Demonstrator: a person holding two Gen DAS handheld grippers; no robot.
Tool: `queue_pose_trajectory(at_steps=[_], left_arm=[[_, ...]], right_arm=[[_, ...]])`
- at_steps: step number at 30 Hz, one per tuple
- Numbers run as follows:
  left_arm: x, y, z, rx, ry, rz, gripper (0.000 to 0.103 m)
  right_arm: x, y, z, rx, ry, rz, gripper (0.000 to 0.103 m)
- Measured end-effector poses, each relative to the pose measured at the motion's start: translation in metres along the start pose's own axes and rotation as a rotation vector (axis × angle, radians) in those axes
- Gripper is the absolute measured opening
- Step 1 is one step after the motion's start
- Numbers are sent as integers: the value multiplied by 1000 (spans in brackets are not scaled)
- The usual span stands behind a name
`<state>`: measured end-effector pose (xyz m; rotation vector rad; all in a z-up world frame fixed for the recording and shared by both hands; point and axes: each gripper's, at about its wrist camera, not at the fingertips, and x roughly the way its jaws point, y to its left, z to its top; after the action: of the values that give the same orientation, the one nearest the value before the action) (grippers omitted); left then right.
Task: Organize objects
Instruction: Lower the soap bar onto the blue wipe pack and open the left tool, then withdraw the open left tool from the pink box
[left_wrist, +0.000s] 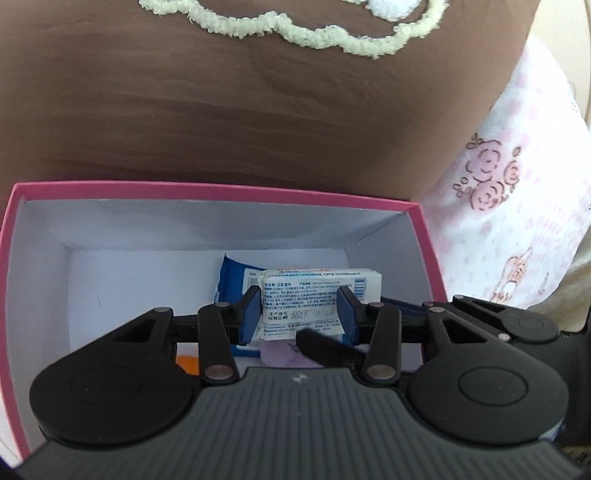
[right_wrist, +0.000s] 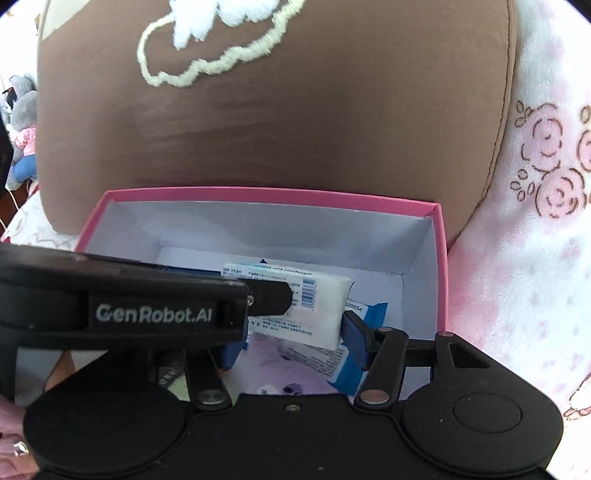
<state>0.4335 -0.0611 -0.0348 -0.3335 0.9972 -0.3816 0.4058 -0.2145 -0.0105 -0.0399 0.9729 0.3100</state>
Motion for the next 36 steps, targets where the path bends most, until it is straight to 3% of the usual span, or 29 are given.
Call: queue_pose_trajectory(at_steps=[6,10,13,16,19,23,30,33,36], left_arm=[[10,14,2,-28,10,-13,42],[19,19,0,-59,24,-13,42],[22,14,-2,-18,8,-15,42],[21,8,-4,36,6,19,42],[11,7,-6,44,-5,6,42],[-7,2,-11,86,-47,68,43],[-38,-1,-18,117,-19,109,45],[-53,-3,-25,133,8,80,48],[-76,-12,-32,162,-17,84,49]], right_arm=[[7,10,-5,-48,14,-7,66],[13,9,-6,-13,34,-4,66],[16,10,-6,-23,11,-49,66],[13,10,-8,-23,1,-33,65],[1,17,-12,-69,-39,-39,66],[-19,18,-19,-87,-67,-25,66],[-52,17,-39,-75,-93,52,66],[-68,13,-41,-83,-104,74,66],[-88,19,-50,-94,-112,76,66]])
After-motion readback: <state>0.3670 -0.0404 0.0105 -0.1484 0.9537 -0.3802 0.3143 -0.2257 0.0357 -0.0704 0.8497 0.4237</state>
